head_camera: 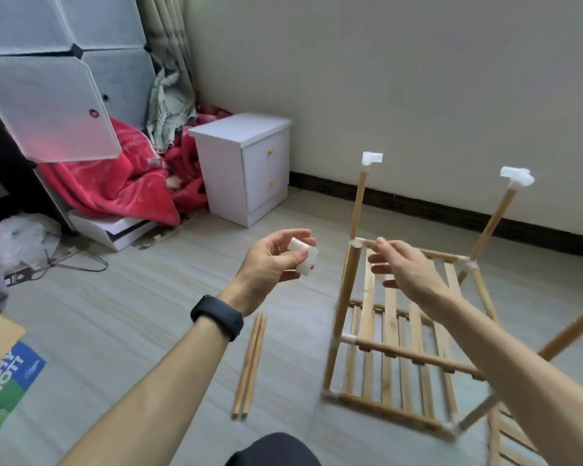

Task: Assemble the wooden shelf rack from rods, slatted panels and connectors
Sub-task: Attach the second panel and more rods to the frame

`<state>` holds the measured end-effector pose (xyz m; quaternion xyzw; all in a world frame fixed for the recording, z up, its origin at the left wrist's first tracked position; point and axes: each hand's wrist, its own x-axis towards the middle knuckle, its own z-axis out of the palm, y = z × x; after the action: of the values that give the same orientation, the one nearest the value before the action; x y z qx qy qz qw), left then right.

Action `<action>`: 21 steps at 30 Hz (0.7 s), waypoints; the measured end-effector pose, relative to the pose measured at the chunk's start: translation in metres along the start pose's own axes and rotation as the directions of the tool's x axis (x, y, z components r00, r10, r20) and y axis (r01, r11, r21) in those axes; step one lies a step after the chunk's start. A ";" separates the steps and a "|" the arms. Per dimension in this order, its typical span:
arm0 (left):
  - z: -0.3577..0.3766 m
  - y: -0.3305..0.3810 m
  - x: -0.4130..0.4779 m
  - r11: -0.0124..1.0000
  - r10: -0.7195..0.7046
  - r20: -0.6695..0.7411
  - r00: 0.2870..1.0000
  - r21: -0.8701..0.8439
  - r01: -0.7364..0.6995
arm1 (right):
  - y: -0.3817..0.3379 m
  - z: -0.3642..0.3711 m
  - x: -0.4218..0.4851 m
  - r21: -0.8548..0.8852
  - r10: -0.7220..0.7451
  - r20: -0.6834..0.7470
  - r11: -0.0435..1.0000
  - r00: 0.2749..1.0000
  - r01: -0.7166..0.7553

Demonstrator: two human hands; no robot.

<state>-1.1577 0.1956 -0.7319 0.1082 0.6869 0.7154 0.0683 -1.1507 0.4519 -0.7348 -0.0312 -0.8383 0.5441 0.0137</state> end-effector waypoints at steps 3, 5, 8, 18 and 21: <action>0.029 0.046 0.014 0.994 0.070 0.080 0.994 -0.093 -0.062 | -0.051 -0.010 -0.008 0.196 -0.065 -0.037 0.978 0.997 0.071; 0.046 0.060 0.019 0.985 0.086 0.130 0.988 -0.159 -0.065 | -0.068 -0.010 -0.015 0.238 -0.096 -0.008 0.967 0.995 0.095; 0.065 0.059 0.022 0.958 0.065 0.184 0.981 -0.286 -0.010 | -0.067 -0.007 -0.027 0.330 -0.108 0.007 0.939 0.994 0.100; 0.082 0.025 0.015 0.988 0.152 -0.159 0.976 -0.008 -0.155 | -0.032 -0.008 -0.036 0.644 -0.071 -0.046 0.760 0.996 0.083; 0.083 0.019 0.015 0.985 0.166 -0.210 0.964 0.082 -0.152 | -0.029 -0.005 -0.036 0.583 -0.117 -0.133 0.794 0.984 0.174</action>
<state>-1.1503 0.2792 -0.7089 0.0868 0.7024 0.7032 -0.0678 -1.1158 0.4422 -0.7065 0.0146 -0.6253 0.7735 0.1024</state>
